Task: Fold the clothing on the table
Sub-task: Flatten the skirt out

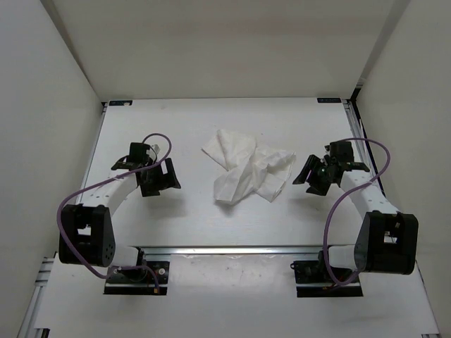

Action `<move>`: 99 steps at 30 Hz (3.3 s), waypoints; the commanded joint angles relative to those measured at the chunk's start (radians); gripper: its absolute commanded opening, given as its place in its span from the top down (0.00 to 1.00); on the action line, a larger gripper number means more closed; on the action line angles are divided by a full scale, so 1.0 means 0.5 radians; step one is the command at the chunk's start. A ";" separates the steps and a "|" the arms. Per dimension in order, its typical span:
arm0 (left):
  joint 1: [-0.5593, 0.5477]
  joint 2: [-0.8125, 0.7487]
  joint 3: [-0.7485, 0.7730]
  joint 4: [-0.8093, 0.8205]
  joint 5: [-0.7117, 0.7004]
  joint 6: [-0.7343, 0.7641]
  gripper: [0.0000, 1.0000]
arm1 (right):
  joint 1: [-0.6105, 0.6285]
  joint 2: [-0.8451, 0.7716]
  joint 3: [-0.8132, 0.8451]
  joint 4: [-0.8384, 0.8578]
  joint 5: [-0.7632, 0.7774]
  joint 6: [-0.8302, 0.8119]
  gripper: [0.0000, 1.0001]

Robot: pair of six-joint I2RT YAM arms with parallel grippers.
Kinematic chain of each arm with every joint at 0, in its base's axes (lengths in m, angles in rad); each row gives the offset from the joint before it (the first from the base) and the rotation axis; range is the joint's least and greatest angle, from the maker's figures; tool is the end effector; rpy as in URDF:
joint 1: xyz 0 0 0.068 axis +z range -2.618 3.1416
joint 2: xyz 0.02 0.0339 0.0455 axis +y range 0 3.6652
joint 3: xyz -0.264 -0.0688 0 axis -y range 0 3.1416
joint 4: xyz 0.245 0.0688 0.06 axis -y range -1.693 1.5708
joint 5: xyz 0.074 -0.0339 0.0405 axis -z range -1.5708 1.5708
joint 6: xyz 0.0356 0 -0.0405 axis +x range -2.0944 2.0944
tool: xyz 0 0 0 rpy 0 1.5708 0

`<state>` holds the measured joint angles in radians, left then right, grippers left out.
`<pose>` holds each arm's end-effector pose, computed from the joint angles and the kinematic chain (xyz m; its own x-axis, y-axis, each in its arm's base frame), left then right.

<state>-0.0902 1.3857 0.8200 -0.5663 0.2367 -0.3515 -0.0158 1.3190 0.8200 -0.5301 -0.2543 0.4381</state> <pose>0.2548 -0.0314 0.1940 -0.9108 -0.2537 -0.3258 -0.1351 0.9286 -0.3456 0.2541 0.0049 0.2117 -0.8244 0.4237 -0.3755 0.2598 0.8724 0.4139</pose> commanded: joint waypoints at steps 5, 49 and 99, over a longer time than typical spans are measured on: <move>0.006 -0.056 0.078 0.013 0.103 0.065 0.01 | 0.016 -0.052 0.023 0.192 -0.160 0.050 0.33; 0.018 0.195 0.100 0.172 0.272 -0.064 0.02 | 0.830 -0.088 0.800 0.057 -0.700 -0.585 0.77; -0.056 0.146 -0.063 0.384 0.462 -0.276 0.06 | 0.731 1.173 1.220 -0.398 -0.004 0.608 0.37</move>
<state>-0.1200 1.5070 0.7898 -0.4019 0.4385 -0.4873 0.3714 1.9038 1.4715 -0.7273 -0.2573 0.5880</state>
